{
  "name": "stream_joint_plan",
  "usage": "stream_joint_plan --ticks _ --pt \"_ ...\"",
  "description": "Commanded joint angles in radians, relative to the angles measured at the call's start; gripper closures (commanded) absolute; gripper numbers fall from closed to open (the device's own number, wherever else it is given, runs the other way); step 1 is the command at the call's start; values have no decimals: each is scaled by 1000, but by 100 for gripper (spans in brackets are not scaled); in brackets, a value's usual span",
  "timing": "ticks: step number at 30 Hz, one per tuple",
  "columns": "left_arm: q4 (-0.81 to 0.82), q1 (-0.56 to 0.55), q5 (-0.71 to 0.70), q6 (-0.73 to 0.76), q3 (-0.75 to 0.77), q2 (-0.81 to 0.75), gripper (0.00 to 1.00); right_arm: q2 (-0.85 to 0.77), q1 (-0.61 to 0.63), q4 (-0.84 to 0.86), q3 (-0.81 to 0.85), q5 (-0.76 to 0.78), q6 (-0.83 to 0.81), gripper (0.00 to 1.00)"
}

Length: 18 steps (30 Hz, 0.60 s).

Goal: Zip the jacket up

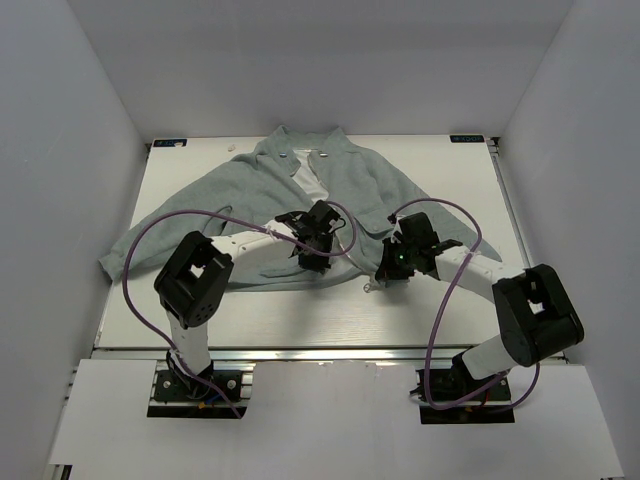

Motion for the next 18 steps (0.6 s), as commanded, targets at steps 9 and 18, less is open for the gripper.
stream_joint_plan --ticks 9,18 --pt "78 4 54 -2 -42 -172 100 -138 -4 231 -30 -204 -15 100" --pt "233 4 -35 -49 -173 -479 100 -224 -4 466 -34 -301 72 100"
